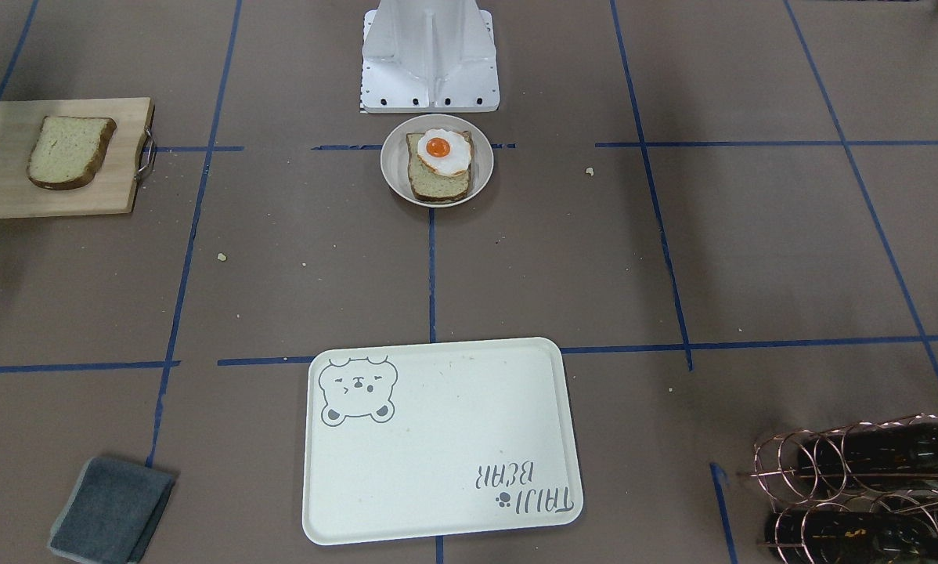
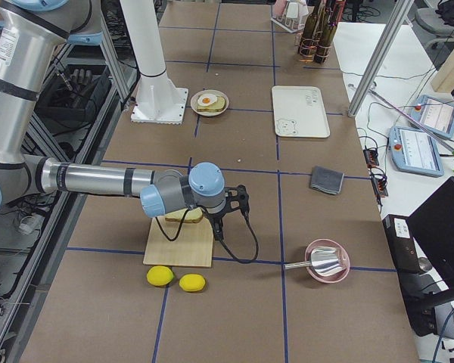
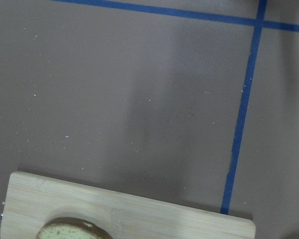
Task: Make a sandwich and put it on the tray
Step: 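Move the right gripper down toward the bread slice on the wooden board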
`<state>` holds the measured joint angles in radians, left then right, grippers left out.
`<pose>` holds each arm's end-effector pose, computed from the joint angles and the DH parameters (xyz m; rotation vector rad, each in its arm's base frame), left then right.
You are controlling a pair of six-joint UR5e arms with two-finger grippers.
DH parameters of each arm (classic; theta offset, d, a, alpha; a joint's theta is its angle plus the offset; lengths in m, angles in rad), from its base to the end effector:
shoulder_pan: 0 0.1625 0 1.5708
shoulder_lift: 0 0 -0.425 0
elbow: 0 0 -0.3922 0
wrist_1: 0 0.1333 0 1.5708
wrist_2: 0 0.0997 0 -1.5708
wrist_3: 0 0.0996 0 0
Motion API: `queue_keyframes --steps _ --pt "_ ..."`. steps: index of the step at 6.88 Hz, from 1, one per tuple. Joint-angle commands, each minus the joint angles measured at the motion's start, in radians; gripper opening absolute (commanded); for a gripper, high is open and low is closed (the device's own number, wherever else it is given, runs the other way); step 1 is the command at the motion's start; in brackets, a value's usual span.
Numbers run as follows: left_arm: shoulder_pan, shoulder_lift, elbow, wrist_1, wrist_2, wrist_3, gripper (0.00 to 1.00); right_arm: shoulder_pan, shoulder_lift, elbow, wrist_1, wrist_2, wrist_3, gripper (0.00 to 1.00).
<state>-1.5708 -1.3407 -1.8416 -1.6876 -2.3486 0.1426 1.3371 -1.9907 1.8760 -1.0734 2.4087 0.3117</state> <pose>-0.0634 -0.4045 0.6148 0.2047 0.7647 0.1963 -0.0196 -0.3384 0.6201 0.1237 -0.8930 -0.0876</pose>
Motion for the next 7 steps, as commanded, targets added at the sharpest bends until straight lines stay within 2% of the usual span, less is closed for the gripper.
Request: queue_keyframes --steps 1,3,4,5,7 --pt "0.0 0.0 0.001 -0.009 -0.011 0.0 1.0 -0.187 -0.104 -0.018 0.39 -0.092 0.44 0.92" --pt "0.0 0.0 0.001 -0.009 -0.014 0.0 1.0 -0.399 -0.115 -0.128 0.666 -0.248 0.678 0.89" --pt "0.0 0.002 0.002 -0.009 -0.012 0.0 1.0 -0.503 -0.115 -0.177 0.767 -0.334 0.769 0.87" --pt "0.0 0.002 0.001 -0.011 -0.014 0.0 1.0 -0.607 -0.115 -0.178 0.798 -0.417 0.847 0.85" --pt "0.0 0.0 0.001 -0.011 -0.014 0.0 1.0 -0.659 -0.135 -0.178 0.837 -0.45 0.86 0.8"
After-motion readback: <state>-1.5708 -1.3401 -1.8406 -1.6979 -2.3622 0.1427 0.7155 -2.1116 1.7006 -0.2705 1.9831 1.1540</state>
